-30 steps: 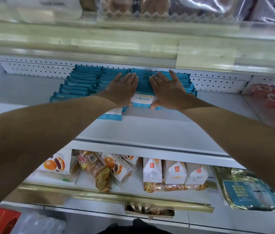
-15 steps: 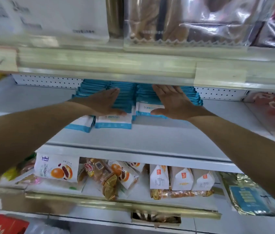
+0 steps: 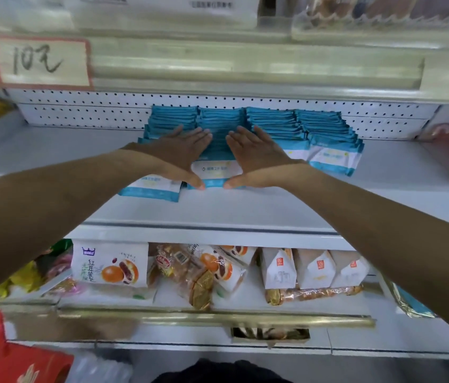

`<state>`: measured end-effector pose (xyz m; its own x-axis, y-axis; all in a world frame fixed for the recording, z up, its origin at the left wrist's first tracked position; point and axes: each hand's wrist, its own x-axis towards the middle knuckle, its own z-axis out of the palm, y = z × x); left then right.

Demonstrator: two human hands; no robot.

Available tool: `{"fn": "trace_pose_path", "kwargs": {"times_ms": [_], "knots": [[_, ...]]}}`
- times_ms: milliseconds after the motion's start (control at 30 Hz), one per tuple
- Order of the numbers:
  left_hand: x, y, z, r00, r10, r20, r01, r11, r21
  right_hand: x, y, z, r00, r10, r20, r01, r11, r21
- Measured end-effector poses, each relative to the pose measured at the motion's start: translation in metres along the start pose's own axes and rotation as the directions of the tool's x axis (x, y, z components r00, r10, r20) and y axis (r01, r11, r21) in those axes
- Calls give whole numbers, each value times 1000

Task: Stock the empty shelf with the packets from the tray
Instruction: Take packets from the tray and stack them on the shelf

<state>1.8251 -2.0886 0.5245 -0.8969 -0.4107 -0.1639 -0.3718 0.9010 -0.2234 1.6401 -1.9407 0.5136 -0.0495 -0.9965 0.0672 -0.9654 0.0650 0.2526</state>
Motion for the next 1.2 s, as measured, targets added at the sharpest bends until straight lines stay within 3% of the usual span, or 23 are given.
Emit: {"fn": "trace_pose_path", "kwargs": {"times_ms": [267, 500, 767, 967, 1200], "knots": [[28, 11, -5, 982, -75, -176, 88, 994, 66, 23, -6, 0, 988, 153, -32, -156, 982, -103], [41, 18, -3, 967, -134, -215, 150, 987, 58, 36, -6, 4, 972, 237, -7, -235, 960, -150], [26, 0, -3, 978, -11, -207, 17, 999, 28, 24, -3, -7, 980, 199, -13, -198, 967, -158], [-21, -38, 0, 984, 31, -177, -36, 999, -24, 3, -7, -9, 979, 175, -102, -184, 979, -87], [-69, -96, 19, 1000, -7, -2, 6, 993, -115, 27, -67, -32, 995, 56, -86, -31, 963, 269]]}}
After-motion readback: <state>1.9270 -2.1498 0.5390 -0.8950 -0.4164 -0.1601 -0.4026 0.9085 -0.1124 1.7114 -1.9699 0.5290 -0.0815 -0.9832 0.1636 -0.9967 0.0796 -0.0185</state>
